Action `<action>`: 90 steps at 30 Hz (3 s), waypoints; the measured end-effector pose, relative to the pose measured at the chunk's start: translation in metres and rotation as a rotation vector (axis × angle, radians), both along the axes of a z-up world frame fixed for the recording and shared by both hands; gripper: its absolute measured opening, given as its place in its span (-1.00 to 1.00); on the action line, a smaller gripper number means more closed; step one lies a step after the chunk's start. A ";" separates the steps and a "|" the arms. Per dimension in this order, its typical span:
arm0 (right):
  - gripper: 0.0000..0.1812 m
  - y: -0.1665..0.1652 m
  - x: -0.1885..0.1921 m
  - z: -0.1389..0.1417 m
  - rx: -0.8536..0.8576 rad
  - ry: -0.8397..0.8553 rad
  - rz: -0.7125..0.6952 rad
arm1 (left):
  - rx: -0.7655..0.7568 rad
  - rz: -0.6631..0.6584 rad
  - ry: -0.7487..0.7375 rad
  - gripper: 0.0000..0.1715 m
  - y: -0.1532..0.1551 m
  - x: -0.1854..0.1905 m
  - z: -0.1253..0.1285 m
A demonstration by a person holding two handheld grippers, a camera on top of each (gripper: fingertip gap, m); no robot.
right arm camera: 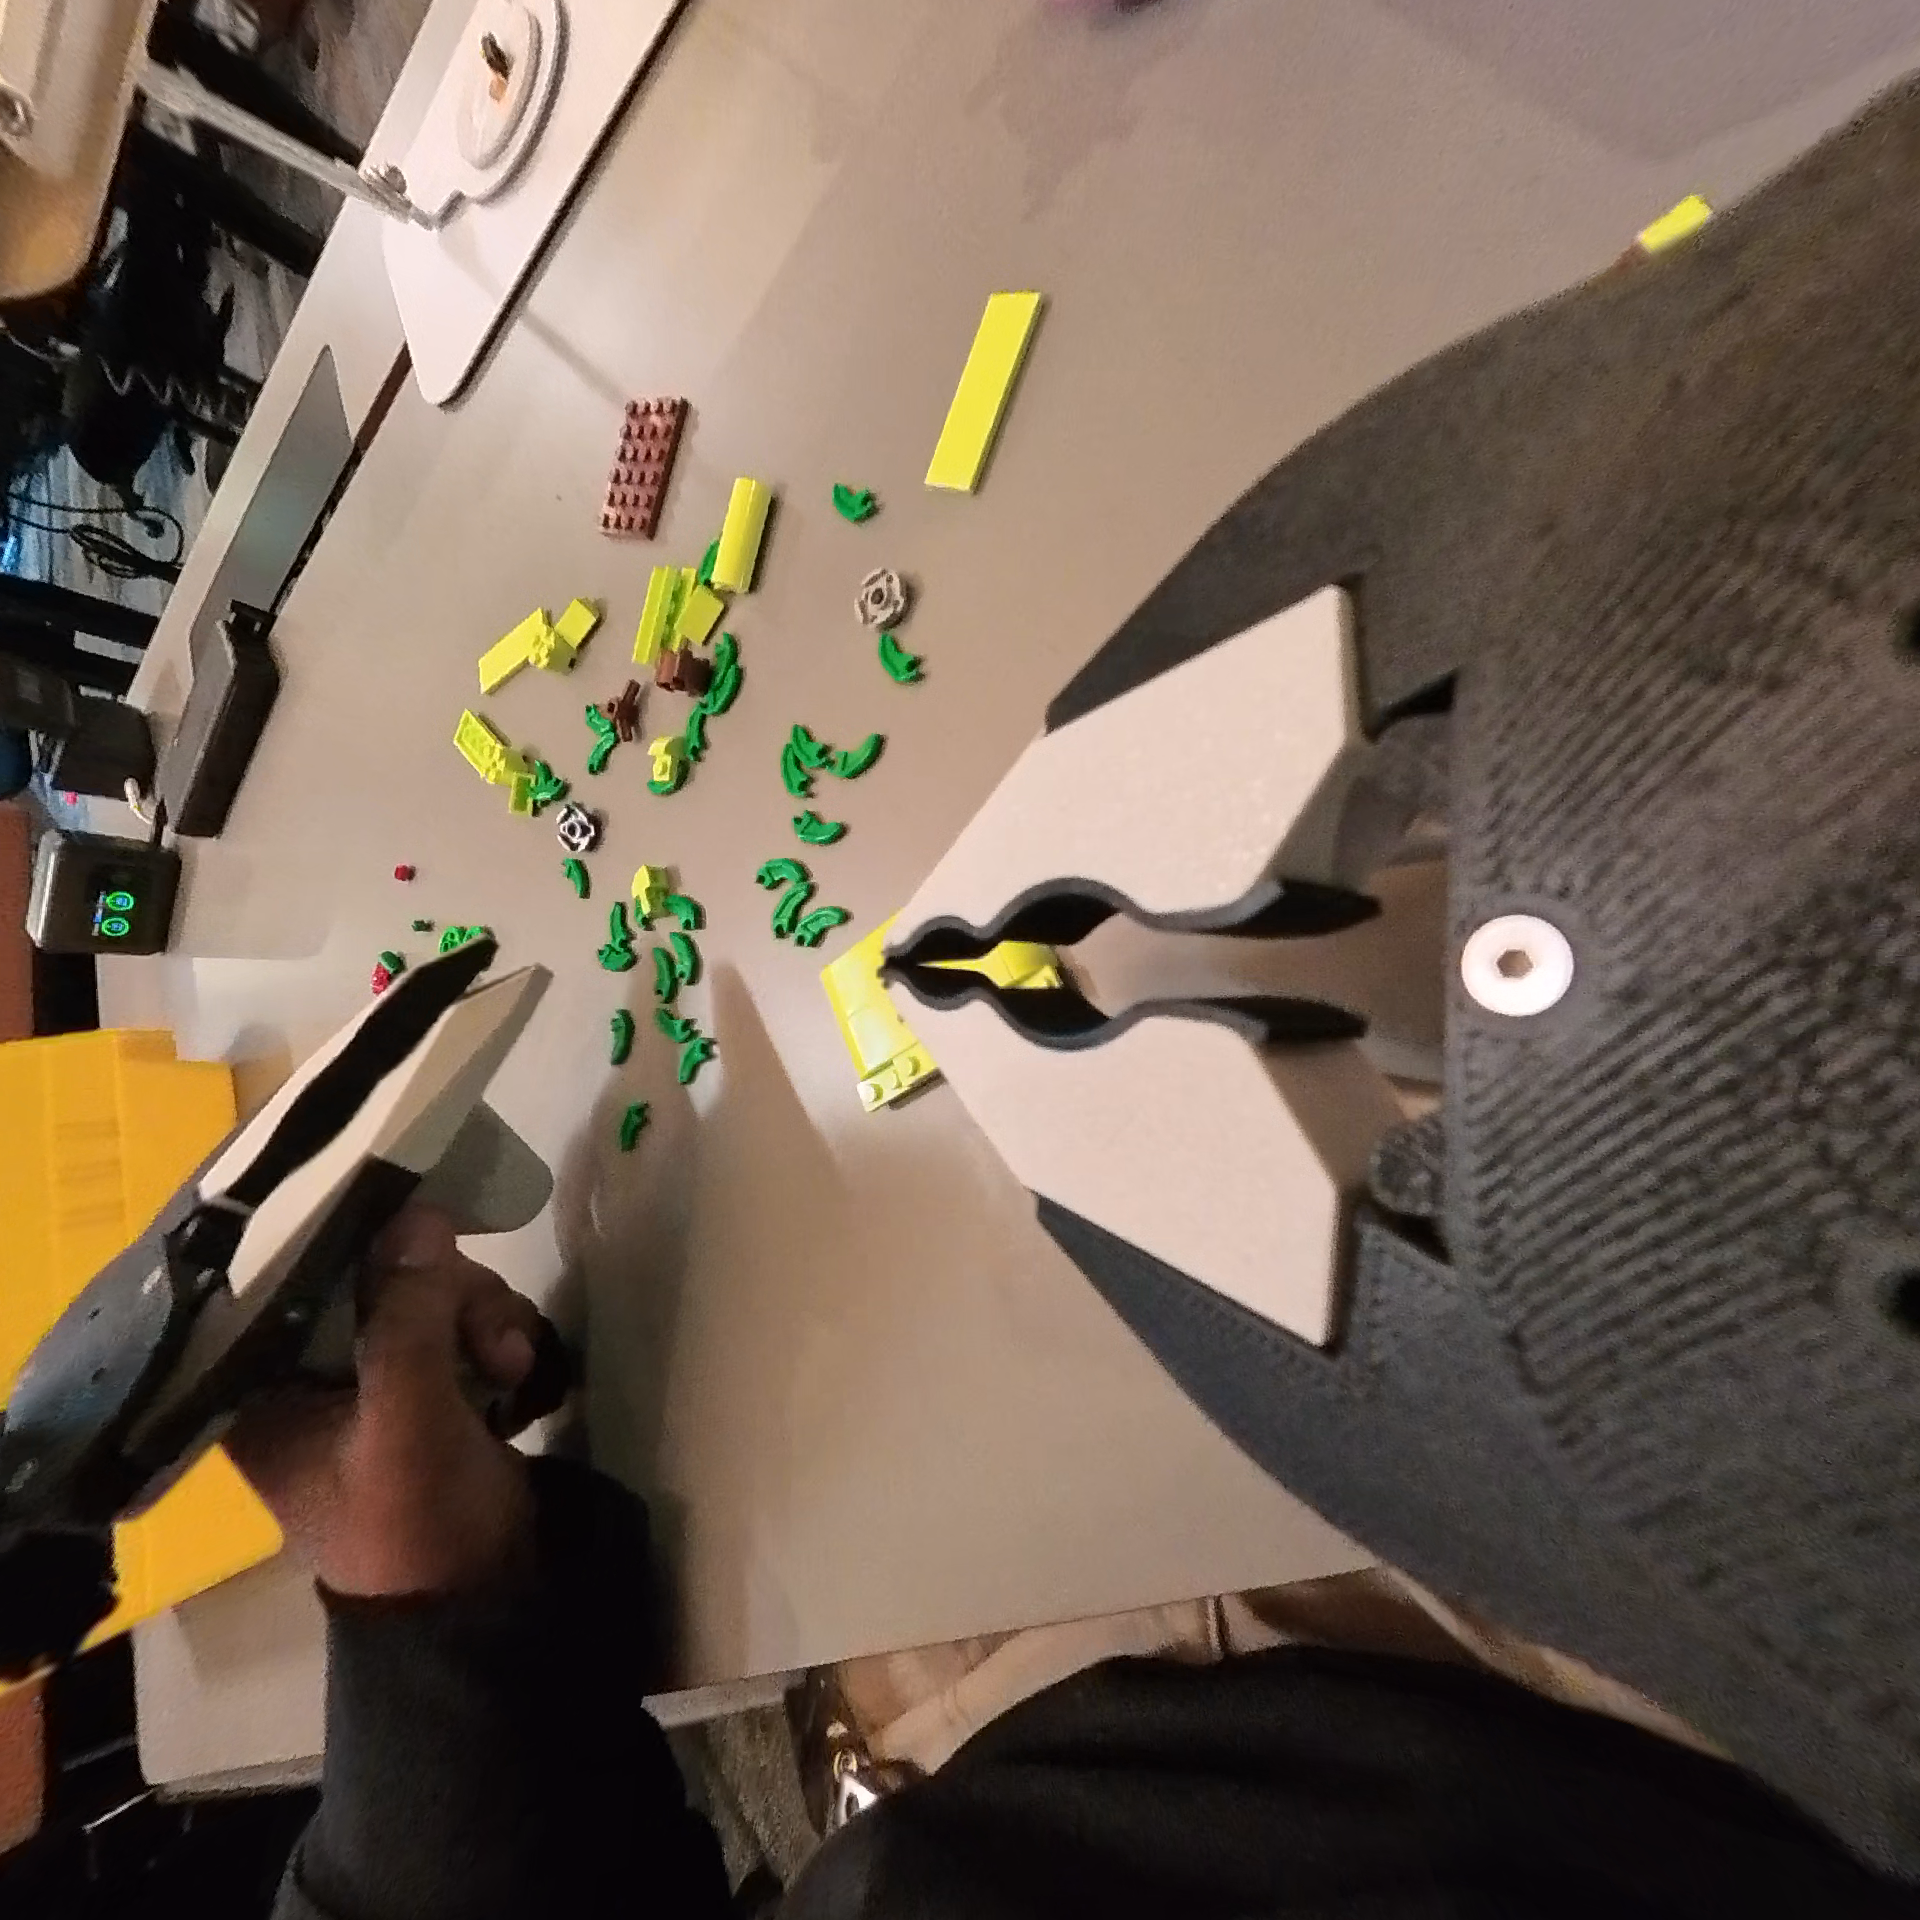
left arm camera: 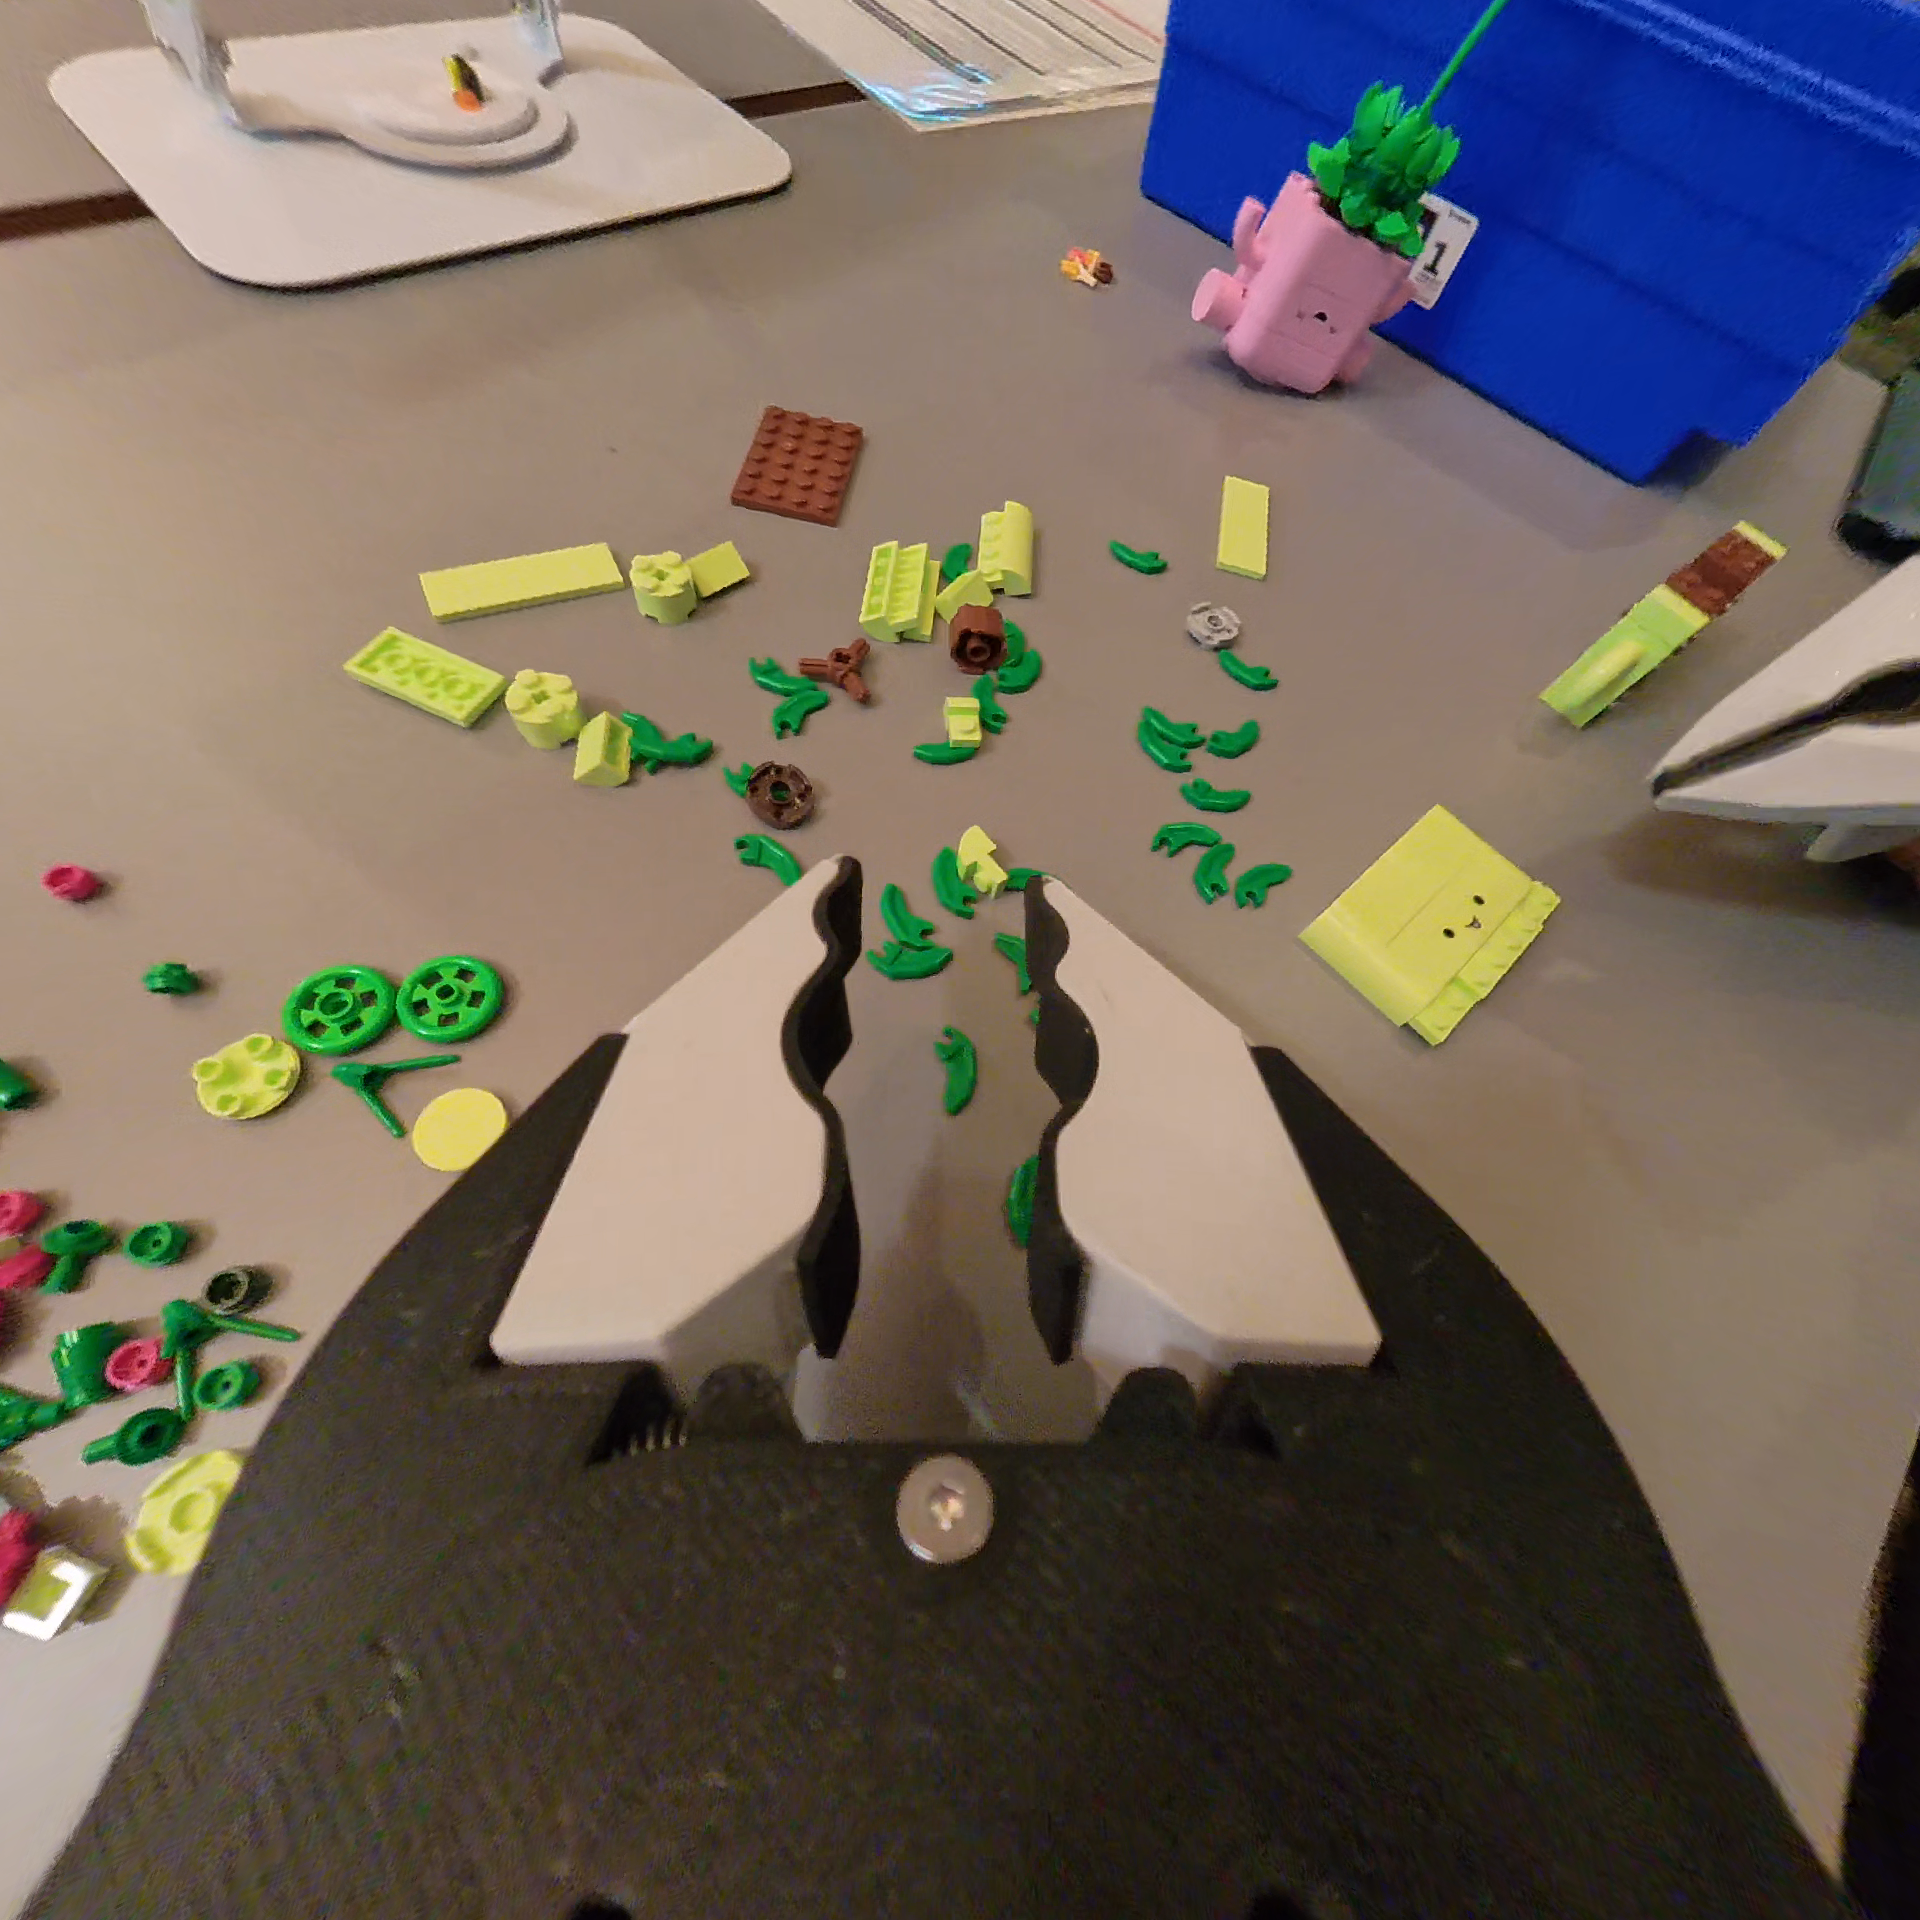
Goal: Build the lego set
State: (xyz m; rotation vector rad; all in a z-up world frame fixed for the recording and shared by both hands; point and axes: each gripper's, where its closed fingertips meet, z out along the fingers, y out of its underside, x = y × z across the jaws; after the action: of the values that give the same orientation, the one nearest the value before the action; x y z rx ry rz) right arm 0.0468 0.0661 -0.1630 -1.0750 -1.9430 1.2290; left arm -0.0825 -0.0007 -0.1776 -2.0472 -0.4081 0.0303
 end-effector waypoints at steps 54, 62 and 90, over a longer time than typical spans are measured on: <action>-1.00 -0.007 0.005 0.008 0.130 0.137 0.012 | -0.126 0.432 -0.059 -0.72 -0.114 -0.146 -0.021; -1.00 -0.004 0.004 0.010 0.108 0.143 -0.004 | -0.211 0.423 -0.103 -0.70 -0.113 -0.148 -0.036; -1.00 0.040 0.006 0.047 -0.234 0.247 -0.168 | -0.059 -0.721 0.254 -0.81 0.028 0.147 0.005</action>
State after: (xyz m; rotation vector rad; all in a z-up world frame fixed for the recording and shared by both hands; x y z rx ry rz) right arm 0.0531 0.1063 -0.1155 -1.1167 -1.5213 1.4448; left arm 0.0648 0.0273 -0.1728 -2.1056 0.5005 -0.1353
